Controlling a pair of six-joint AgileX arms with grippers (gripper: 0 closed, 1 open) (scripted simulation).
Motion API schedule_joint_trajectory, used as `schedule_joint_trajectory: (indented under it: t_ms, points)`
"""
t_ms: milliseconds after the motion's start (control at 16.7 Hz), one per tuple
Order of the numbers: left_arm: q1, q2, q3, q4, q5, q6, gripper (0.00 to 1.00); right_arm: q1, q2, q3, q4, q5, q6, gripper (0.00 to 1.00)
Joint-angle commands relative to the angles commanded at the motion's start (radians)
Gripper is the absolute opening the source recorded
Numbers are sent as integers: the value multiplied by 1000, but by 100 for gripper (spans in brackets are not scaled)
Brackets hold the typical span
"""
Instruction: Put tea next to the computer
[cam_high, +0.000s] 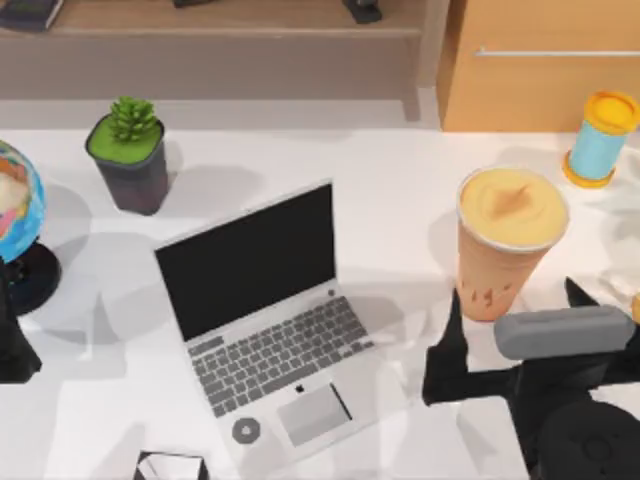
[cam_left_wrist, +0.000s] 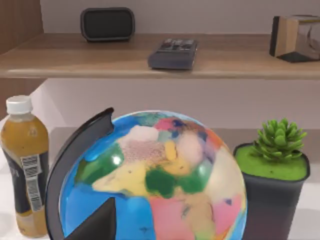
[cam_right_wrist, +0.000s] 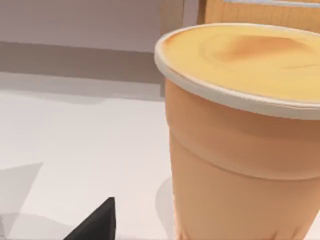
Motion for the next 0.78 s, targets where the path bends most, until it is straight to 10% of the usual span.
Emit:
schedule_joint_trajectory:
  t_ms: [780]
  points:
    - [0,0,0,0,0,0,100,-17,177,43,138,72,36,100]
